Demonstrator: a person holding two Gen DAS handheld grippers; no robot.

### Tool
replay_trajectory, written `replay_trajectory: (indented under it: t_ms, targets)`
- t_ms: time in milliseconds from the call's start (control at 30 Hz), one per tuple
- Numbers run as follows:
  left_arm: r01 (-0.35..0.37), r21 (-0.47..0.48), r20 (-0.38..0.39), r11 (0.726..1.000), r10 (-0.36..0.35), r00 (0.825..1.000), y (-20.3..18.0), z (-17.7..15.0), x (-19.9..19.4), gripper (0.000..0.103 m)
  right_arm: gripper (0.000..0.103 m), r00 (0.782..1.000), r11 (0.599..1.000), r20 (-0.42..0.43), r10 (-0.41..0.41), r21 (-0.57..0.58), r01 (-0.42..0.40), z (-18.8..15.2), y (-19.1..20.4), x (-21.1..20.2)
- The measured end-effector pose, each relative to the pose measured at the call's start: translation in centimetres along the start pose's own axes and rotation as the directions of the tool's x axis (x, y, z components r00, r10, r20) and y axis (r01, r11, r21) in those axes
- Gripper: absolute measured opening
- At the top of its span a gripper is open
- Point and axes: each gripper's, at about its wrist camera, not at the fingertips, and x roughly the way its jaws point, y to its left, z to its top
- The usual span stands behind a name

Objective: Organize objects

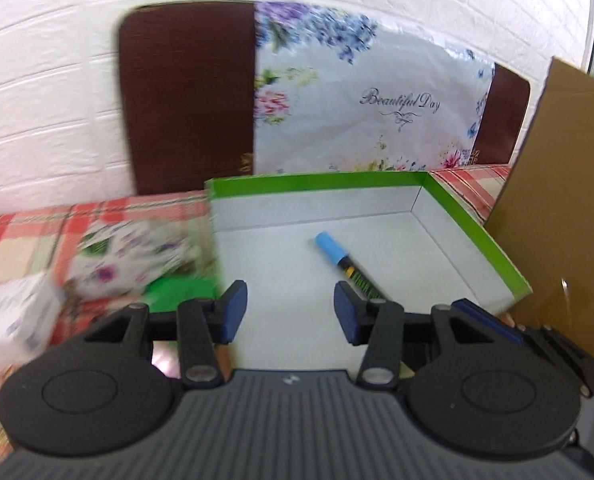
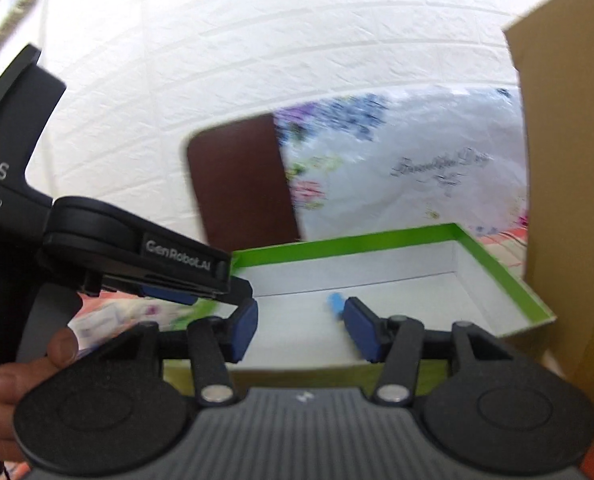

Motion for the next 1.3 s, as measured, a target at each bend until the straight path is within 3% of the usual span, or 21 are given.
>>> replay_trajectory:
  t_ms: [100,200,367,467,533,733,800,900,1033,1133,1200,1267,1300]
  targets:
    - [-0.019,-0.015,-0.004,1.0,0.018,1.0,2.4,-2.9,-2.9,0.05,0.05,0.995,0.995,-0.036,0.094,-0.02,-0.095,-1.6,2.6,-1.2]
    - [-0.056,-0.046,-0.039,0.997,0.054,0.998,5.8,-6.3,-5.4,0.05,0.05,0.972,0.977,-0.135,0.194,-0.06,-0.203,-3.4,5.8,-1.4]
    - [-0.153,-0.122,-0.11,0.981,0.14,0.984,12.8,-10.3,-8.3,0.05,0.051,0.898,0.92,-0.302,0.319,-0.129,-0.37,-6.0,11.2,-0.8]
    - [-0.239,-0.155,-0.147,0.959,0.217,0.965,16.7,-11.0,-8.8,0.05,0.056,0.857,0.887,-0.374,0.354,-0.157,-0.435,-7.0,14.1,0.1]
    - [-0.255,-0.186,-0.154,0.949,0.229,0.961,19.0,-10.8,-8.7,0.05,0.057,0.841,0.868,-0.406,0.359,-0.185,-0.46,-7.3,15.9,1.0]
    - [-0.236,-0.196,-0.137,0.952,0.212,0.968,21.8,-10.0,-7.2,0.056,0.066,0.823,0.827,-0.449,0.348,-0.266,-0.495,-7.4,20.6,4.9]
    - [-0.216,-0.191,-0.134,0.957,0.193,0.972,22.0,-9.9,-6.7,0.056,0.073,0.82,0.821,-0.465,0.334,-0.283,-0.495,-7.4,21.7,6.2]
    - [-0.196,-0.19,-0.127,0.962,0.174,0.977,22.2,-10.1,-6.3,0.057,0.073,0.817,0.821,-0.494,0.298,-0.304,-0.483,-7.6,22.9,7.8]
    - [-0.177,-0.203,-0.119,0.963,0.155,0.981,22.6,-10.1,-6.1,0.057,0.079,0.835,0.799,-0.487,0.258,-0.378,-0.467,-8.0,24.2,7.9]
    - [-0.167,-0.206,-0.116,0.964,0.146,0.982,22.7,-10.2,-6.1,0.057,0.086,0.823,0.821,-0.507,0.258,-0.334,-0.463,-8.0,23.9,8.7]
    - [-0.147,-0.215,-0.116,0.965,0.124,0.985,22.9,-10.3,-6.1,0.054,0.081,0.805,0.825,-0.523,0.281,-0.297,-0.481,-7.7,23.6,9.1]
    - [-0.116,-0.234,-0.11,0.965,0.092,0.99,23.0,-10.4,-6.1,0.038,0.066,0.792,0.815,-0.529,0.305,-0.286,-0.504,-7.4,23.9,9.0]
    - [-0.11,-0.238,-0.114,0.965,0.084,0.99,22.9,-10.4,-6.3,0.038,0.063,0.79,0.812,-0.531,0.306,-0.288,-0.508,-7.4,24.2,8.9]
